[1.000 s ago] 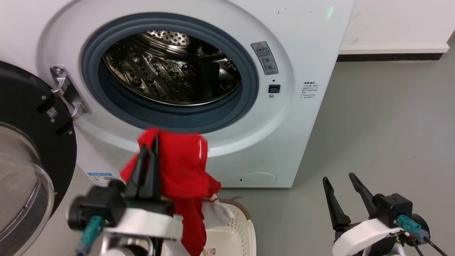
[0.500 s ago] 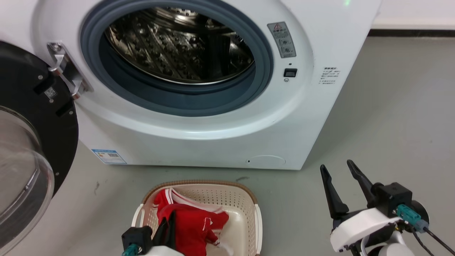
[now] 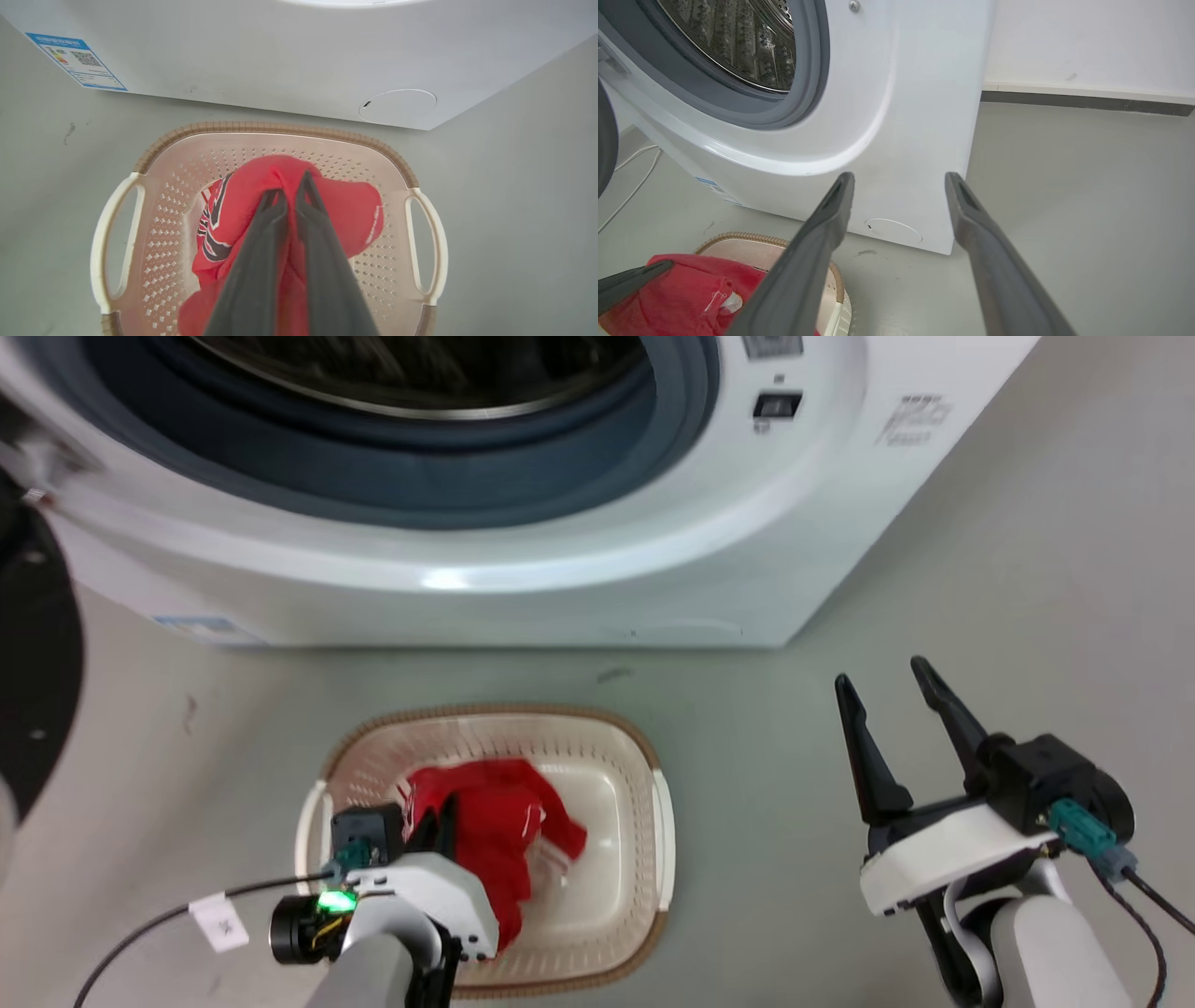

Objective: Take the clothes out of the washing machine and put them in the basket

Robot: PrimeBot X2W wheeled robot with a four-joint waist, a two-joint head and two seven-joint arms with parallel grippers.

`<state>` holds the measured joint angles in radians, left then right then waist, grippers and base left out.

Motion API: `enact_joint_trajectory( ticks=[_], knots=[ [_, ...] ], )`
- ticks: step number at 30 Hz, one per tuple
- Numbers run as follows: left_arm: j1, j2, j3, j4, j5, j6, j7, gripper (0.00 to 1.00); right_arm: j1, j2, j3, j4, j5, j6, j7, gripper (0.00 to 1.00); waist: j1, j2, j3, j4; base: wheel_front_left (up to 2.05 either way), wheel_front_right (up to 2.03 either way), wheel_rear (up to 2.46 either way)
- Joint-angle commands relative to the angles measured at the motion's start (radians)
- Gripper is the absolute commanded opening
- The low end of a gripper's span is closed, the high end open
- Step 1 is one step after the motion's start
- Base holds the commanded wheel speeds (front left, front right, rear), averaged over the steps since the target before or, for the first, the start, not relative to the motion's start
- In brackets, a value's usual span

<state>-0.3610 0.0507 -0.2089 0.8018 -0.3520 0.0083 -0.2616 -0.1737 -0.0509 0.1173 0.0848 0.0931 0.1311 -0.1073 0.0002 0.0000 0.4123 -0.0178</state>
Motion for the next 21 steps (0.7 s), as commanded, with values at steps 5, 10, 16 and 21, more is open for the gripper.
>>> enact_joint_trajectory(
  ticks=[5, 10, 16, 21],
  knots=[
    [-0.117, 0.0, 0.012, 0.158, -0.009, -0.009, -0.004, 0.0, -0.066, 0.001, 0.028, -0.002, -0.001, -0.001, -0.013, 1.0, -0.0002, 0.0, 0.172, -0.056, 0.0, 0.0, 0.0],
    [-0.211, 0.0, 0.04, 0.303, -0.031, -0.005, -0.004, 0.0, -0.113, 0.001, 0.041, 0.006, 0.005, -0.001, -0.032, 1.0, -0.0002, 0.0, 0.253, -0.086, 0.0, 0.0, 0.0],
    [-0.281, 0.011, 0.07, 0.428, -0.062, 0.018, -0.004, 0.0, -0.148, 0.002, 0.059, 0.037, 0.02, -0.001, -0.061, 1.0, -0.0002, 0.0, 0.312, -0.114, 0.0, 0.0, 0.0],
    [-0.302, 0.027, 0.076, 0.464, -0.076, 0.026, 0.002, 0.05, -0.167, 0.001, 0.067, 0.068, 0.031, -0.001, -0.081, 1.0, -0.0002, 0.0, 0.325, -0.123, 0.0, 0.0, 0.0]
  ],
)
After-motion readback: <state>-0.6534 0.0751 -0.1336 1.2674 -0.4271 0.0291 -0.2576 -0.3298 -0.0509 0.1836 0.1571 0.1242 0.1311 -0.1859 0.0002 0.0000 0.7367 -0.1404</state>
